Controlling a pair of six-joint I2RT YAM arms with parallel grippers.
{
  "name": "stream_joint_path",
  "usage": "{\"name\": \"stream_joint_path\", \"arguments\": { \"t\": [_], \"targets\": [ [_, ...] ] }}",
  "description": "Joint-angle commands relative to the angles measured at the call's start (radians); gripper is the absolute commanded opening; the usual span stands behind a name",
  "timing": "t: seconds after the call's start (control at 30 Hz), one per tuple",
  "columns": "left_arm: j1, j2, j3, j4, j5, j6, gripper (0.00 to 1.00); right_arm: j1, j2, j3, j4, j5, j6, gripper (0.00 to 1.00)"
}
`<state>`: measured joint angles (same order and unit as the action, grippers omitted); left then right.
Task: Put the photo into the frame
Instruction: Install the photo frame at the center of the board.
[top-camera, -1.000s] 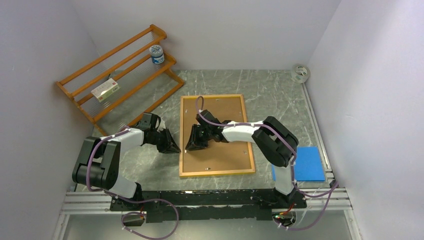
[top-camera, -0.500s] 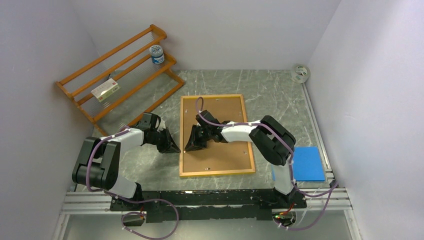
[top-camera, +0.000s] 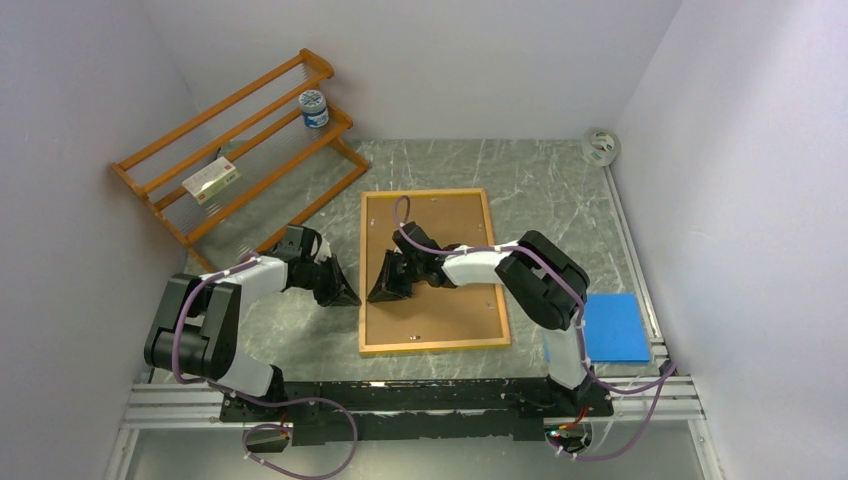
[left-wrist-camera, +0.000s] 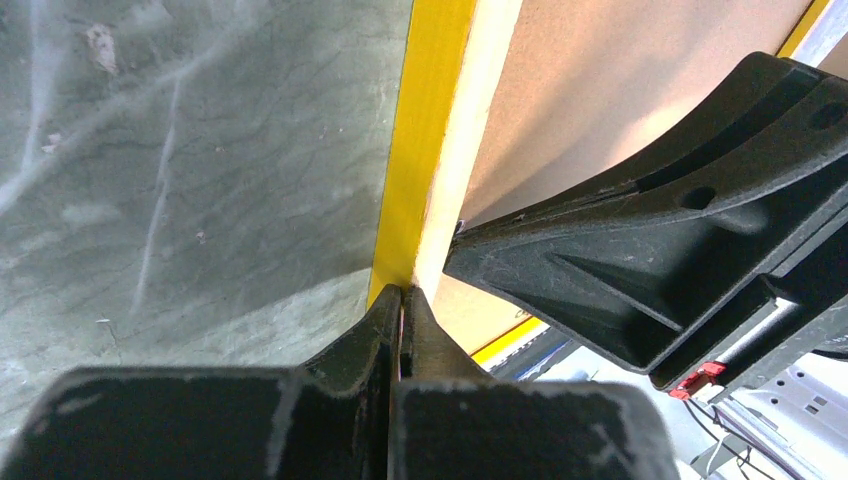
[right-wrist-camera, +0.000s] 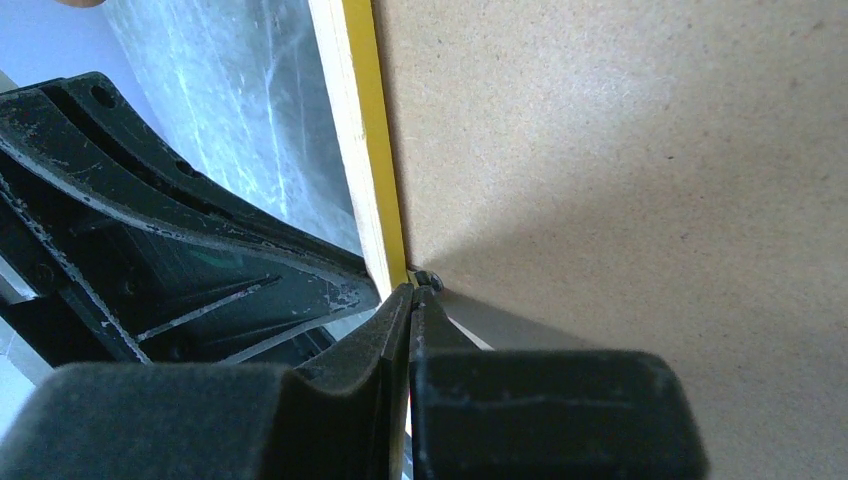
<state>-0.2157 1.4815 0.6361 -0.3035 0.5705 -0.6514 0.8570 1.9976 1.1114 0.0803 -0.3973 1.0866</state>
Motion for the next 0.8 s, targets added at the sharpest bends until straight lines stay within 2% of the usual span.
{"name": "stream_joint_path", "arguments": {
  "t": [0.0,0.1,0.23,0.33,0.47,0.6,0.77],
  "targets": [
    [-0.033,-0.001,-0.017,-0.004,-0.022,-0.010,0.03,0.003,0.005,-0.009,0.075,0.067,0.016,0.06],
    [-0.034,-0.011,-0.016,-0.006,-0.030,-0.014,0.03,0.001,-0.026,-0.027,0.118,0.067,0.019,0.08],
    [-0.033,-0.038,-0.003,-0.019,-0.062,-0.016,0.03,-0.006,-0.110,-0.064,0.207,0.049,0.010,0.19],
    [-0.033,-0.081,0.019,-0.026,-0.085,-0.019,0.08,-0.017,-0.198,-0.080,0.182,0.083,-0.029,0.23],
    [-0.031,-0.104,0.072,-0.021,-0.080,-0.010,0.21,-0.051,-0.314,-0.080,0.031,0.181,-0.107,0.26],
    [-0.028,-0.084,0.124,-0.005,-0.082,-0.004,0.31,-0.112,-0.433,-0.061,-0.220,0.348,-0.199,0.33],
    [-0.015,-0.020,0.168,0.019,-0.120,-0.009,0.43,-0.251,-0.520,-0.059,-0.428,0.500,-0.305,0.48]
  ]
}}
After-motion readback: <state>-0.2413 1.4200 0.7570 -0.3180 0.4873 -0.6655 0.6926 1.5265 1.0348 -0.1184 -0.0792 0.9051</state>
